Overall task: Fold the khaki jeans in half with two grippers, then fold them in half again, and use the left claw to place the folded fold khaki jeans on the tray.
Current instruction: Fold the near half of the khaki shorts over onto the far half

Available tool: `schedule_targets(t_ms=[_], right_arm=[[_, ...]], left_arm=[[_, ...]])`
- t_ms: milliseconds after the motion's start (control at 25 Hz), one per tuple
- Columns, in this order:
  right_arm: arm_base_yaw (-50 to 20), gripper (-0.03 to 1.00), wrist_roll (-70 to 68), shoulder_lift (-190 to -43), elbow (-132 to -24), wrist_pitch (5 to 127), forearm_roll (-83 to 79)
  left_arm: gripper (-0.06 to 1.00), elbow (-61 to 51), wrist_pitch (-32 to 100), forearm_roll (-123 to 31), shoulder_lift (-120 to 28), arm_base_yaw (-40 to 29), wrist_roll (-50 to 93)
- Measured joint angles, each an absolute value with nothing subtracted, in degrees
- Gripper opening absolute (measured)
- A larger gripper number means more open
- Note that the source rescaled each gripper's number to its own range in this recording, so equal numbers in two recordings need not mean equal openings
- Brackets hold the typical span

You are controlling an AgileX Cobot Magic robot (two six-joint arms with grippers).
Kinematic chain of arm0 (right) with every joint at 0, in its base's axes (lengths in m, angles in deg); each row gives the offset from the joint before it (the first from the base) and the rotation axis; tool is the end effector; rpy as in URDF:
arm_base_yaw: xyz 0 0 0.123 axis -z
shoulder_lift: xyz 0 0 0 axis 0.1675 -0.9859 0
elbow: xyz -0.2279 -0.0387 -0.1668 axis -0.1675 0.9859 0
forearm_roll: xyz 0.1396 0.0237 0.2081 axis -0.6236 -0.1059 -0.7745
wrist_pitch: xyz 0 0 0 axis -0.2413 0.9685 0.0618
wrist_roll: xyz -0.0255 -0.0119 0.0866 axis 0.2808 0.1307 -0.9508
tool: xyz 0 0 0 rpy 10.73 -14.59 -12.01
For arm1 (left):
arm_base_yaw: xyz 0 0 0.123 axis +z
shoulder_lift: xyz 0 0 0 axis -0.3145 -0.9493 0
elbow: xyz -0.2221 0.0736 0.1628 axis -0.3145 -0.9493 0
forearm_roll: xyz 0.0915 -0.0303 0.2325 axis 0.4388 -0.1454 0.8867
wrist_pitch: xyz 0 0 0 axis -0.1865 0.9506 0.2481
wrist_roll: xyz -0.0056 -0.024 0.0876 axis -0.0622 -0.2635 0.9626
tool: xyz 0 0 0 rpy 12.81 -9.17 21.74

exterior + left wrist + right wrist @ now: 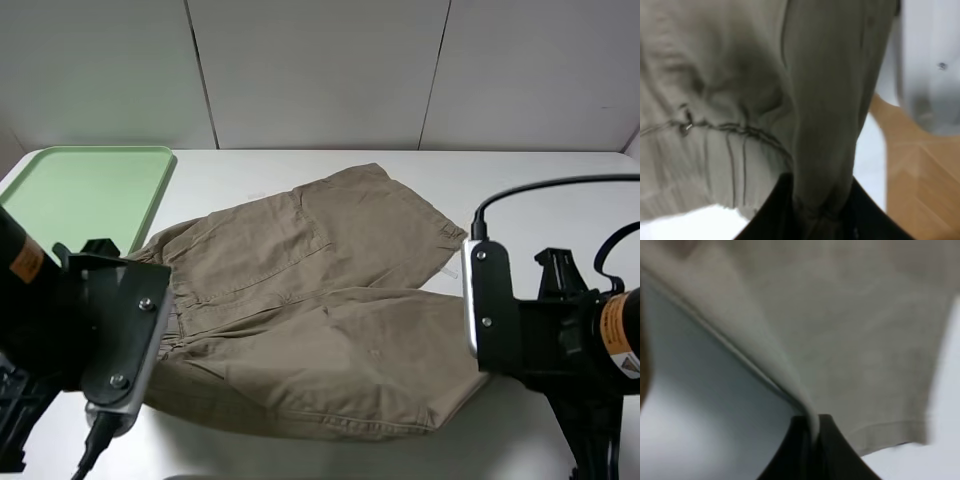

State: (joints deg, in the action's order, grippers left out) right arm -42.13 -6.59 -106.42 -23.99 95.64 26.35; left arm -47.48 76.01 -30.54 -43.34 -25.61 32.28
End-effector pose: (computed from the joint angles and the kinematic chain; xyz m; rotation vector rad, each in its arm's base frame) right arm 0.1165 0.1152 0.1962 -1.8149 2.0420 -0.2235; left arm 0.1437 -0.1354 0.2147 2.0238 2.0291 0.0420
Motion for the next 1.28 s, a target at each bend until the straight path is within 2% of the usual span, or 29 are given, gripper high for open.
schedule_targets(t_ms=[440, 640, 960, 1280], right_arm=[[-41.8, 0.0, -36.6, -107.9, -37.0, 86.7, 52.8], [-36.9, 0.0, -47.2, -112.9, -40.7, 86.4, 61.3], [-26.2, 0.0, -51.4, -120.2, -41.6, 78.4, 63.1], [-23.8, 0.0, -51.4, -121.7, -41.6, 67.7, 64.7]], left_arm=[[0.07, -47.4, 68.1, -10.7, -41.8, -25.6, 5.9], [0.07, -47.4, 64.8, 2.2, -41.8, -25.6, -10.9], [0.07, -47.4, 63.4, 27.1, -41.8, -25.6, -37.6], [0.07, -47.6, 62.8, 34.2, -41.9, -24.5, -47.9]])
